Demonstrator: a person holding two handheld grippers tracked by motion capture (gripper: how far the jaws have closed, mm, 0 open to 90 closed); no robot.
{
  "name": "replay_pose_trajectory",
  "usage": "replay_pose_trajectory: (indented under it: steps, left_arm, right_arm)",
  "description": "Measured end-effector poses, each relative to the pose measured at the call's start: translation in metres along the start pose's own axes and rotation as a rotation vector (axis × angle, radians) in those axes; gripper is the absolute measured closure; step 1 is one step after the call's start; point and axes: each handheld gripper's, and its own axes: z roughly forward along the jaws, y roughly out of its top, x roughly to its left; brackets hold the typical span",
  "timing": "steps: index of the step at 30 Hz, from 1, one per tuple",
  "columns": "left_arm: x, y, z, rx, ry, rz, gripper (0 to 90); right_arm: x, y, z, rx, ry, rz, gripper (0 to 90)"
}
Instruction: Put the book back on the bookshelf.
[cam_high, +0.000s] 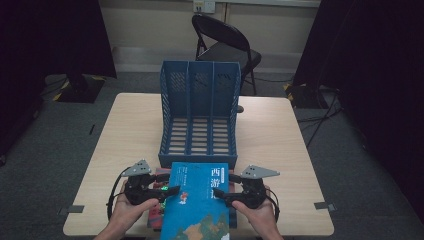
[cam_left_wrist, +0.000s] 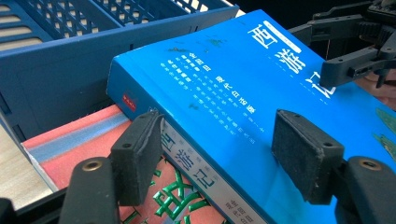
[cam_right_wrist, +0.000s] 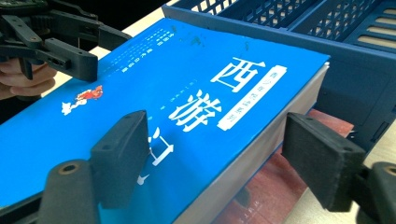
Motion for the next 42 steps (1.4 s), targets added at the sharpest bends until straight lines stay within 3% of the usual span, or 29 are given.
replay_pose_trajectory:
  steps: [7,11,14,16,20,22,23,24,26,30,35,38,40,42]
  left_arm:
    - [0.002,-0.002,0.001,-0.013,-0.009,-0.024,33.3]
    - [0.003,-0.002,0.001,-0.010,-0.013,-0.022,33.0]
    - [0.003,-0.002,0.001,-0.008,-0.015,-0.024,32.7]
    - [0.003,-0.002,0.001,-0.013,-0.014,-0.029,32.6]
    - [0.003,-0.002,0.002,-0.012,-0.007,-0.029,32.2]
    - [0.003,-0.003,0.002,-0.015,-0.008,-0.029,32.3]
    - [0.003,-0.003,0.002,-0.016,-0.008,-0.030,32.3]
    - [0.003,-0.003,0.002,-0.016,-0.009,-0.030,32.3]
    - [0.003,-0.003,0.002,-0.017,-0.008,-0.032,32.3]
    - [0.003,-0.003,0.002,-0.017,-0.009,-0.032,32.4]
    - [0.003,-0.003,0.002,-0.018,-0.010,-0.036,32.0]
    - [0.003,-0.003,0.002,-0.021,-0.007,-0.033,32.1]
    - [0.003,-0.004,0.002,-0.025,-0.003,-0.037,31.9]
    - [0.001,-0.004,0.002,-0.037,0.015,-0.029,32.3]
  right_arm:
    - [-0.004,0.001,0.004,0.024,0.024,0.039,18.8]
    - [-0.002,0.005,0.003,0.045,0.011,0.028,20.0]
    - [-0.001,0.007,-0.001,0.019,0.003,0.024,31.2]
    - [-0.002,0.009,-0.004,-0.006,0.018,0.045,32.6]
    - [-0.001,0.010,-0.004,0.003,0.010,0.045,33.3]
    - [-0.001,0.010,-0.006,-0.010,0.029,0.055,37.6]
    - [0.000,0.011,-0.009,-0.029,0.063,0.067,42.8]
    - [0.001,0.011,-0.011,-0.036,0.083,0.075,43.2]
    - [0.005,0.010,-0.011,-0.045,0.079,0.068,41.8]
    - [0.003,0.007,-0.004,-0.008,0.034,0.059,41.2]
    - [-0.006,0.014,0.009,-0.030,0.074,0.070,38.9]
    - [-0.011,0.023,0.022,-0.012,0.105,0.067,35.9]
    - [-0.015,0.027,0.025,-0.002,0.142,0.102,39.7]
    - [-0.014,0.027,0.025,0.004,0.127,0.094,41.1]
